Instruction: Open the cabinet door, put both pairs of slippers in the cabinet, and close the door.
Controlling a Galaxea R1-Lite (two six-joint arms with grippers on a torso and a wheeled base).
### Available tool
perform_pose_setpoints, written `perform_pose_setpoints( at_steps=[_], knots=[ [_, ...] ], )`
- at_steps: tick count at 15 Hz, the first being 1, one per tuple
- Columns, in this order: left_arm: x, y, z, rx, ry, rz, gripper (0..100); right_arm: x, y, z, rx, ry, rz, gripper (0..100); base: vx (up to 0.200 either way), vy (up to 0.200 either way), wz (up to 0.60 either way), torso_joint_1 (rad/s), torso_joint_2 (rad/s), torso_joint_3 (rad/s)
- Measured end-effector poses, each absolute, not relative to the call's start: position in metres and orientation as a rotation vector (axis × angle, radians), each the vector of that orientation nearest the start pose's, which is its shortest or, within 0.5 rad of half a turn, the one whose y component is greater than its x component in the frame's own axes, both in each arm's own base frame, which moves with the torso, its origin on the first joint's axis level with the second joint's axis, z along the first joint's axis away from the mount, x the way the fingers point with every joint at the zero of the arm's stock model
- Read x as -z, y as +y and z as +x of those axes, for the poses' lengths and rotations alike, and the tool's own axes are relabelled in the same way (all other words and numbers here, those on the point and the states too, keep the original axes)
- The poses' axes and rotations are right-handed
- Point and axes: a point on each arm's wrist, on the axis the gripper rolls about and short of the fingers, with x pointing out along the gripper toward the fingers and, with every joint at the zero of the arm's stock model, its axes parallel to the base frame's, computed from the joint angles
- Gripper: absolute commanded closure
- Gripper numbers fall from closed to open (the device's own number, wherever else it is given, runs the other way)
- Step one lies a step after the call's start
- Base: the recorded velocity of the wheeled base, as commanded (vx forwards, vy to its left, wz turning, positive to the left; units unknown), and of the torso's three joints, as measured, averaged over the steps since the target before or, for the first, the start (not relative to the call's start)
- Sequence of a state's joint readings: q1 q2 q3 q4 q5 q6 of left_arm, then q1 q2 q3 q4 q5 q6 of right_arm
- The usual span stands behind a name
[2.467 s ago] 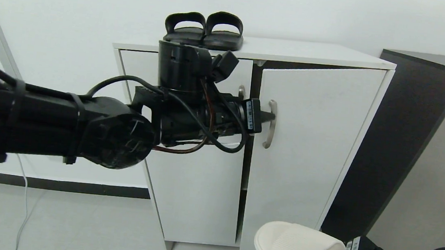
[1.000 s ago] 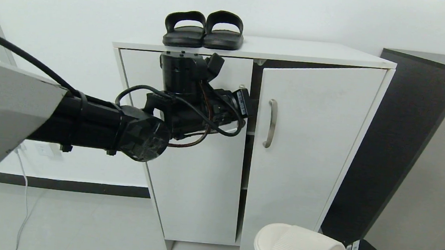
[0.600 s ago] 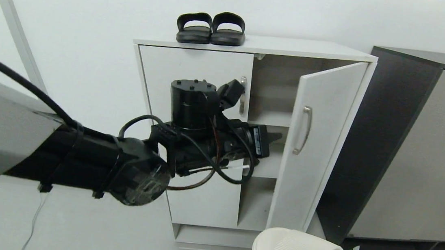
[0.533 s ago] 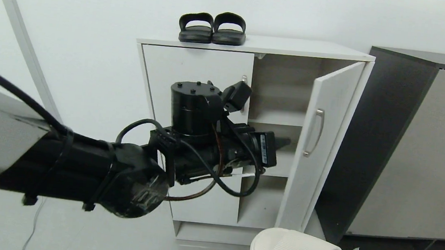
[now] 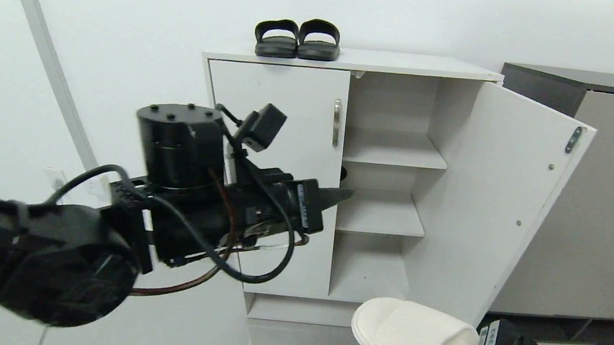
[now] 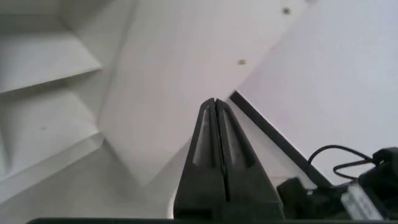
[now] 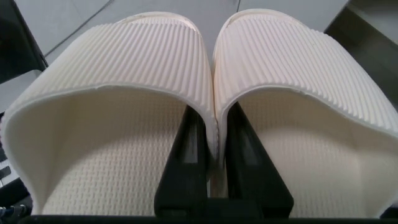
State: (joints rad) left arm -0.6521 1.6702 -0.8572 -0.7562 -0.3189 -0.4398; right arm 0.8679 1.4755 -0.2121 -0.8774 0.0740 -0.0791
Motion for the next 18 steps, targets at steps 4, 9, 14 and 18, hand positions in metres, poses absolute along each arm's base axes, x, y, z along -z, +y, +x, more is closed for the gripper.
perform_pose_setpoints(
  at_steps=[4,9,14,18],
  knots=[
    [-0.223,-0.137,0.182,0.902,0.259,-0.397,100,-0.12,0.151,0.135,-0.91,0.321,-0.215,100,0.0,0.0,0.0,0.0,0.0,0.0],
    [-0.225,-0.067,0.092,0.812,0.305,-0.356,100,-0.12,0.151,0.139,-0.898,0.325,-0.214,100,0.0,0.0,0.0,0.0,0.0,0.0],
    [-0.198,-0.003,0.008,0.344,0.164,-0.215,100,-0.119,0.151,0.139,-0.897,0.328,-0.215,100,0.0,0.0,0.0,0.0,0.0,0.0],
    [-0.141,0.006,-0.022,-0.063,0.102,-0.138,100,-0.119,0.151,0.138,-0.897,0.331,-0.217,100,0.0,0.0,0.0,0.0,0.0,0.0]
  ],
)
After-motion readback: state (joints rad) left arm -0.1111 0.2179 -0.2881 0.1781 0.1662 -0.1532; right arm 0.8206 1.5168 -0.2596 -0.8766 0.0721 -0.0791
